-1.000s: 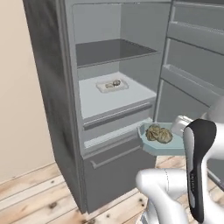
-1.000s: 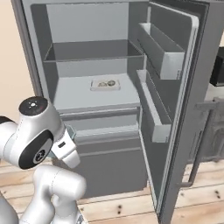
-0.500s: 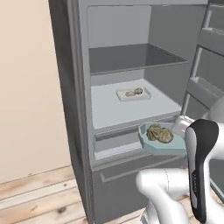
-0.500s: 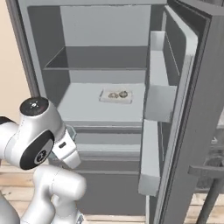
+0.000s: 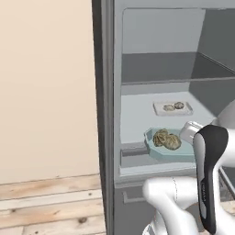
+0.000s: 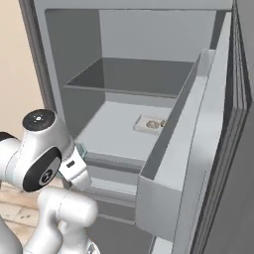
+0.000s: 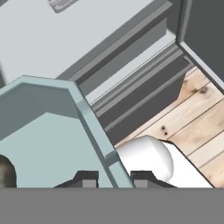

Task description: Place two dumplings into each of the tupperware containers and then place the containers in the fridge.

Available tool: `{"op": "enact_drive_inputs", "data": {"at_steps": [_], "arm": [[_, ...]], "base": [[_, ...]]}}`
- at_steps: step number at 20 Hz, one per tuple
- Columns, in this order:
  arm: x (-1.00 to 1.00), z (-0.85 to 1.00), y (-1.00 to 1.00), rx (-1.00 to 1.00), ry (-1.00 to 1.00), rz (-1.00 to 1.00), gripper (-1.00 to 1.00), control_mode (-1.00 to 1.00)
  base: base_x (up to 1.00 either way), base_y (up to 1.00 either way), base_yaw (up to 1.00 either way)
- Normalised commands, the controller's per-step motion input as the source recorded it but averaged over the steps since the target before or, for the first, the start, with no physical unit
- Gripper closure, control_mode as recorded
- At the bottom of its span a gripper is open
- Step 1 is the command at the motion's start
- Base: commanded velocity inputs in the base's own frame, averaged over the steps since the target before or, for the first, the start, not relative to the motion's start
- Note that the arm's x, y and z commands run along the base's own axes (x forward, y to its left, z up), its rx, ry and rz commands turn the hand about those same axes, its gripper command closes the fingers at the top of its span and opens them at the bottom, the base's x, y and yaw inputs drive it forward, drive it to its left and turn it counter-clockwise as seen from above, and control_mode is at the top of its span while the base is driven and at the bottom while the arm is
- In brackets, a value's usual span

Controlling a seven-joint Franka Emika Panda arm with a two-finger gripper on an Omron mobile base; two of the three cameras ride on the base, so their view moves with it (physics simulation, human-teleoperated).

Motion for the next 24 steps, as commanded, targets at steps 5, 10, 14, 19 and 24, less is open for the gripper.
{"op": "enact_drive_inputs", "data": {"at_steps": [5, 10, 14, 19, 24], "arm": [[0.0, 0.0, 0.0, 0.0, 0.0, 0.0, 1.0, 1.0], [0.0, 0.0, 0.0, 0.0, 0.0, 0.0, 1.0, 1.0], [0.0, 0.0, 0.0, 0.0, 0.0, 0.0, 1.0, 1.0], [0.05, -0.03, -0.7, 0.14, -0.01, -0.09, 1.0, -1.0], [0.34, -0.18, -0.31, 0.05, 0.0, -0.28, 1.0, -1.0]], "base": [[0.22, -0.27, 0.32], [0.3, -0.32, 0.31], [0.17, -0.37, 0.26], [0.0, 0.0, 0.0], [0.0, 0.0, 0.0]]}}
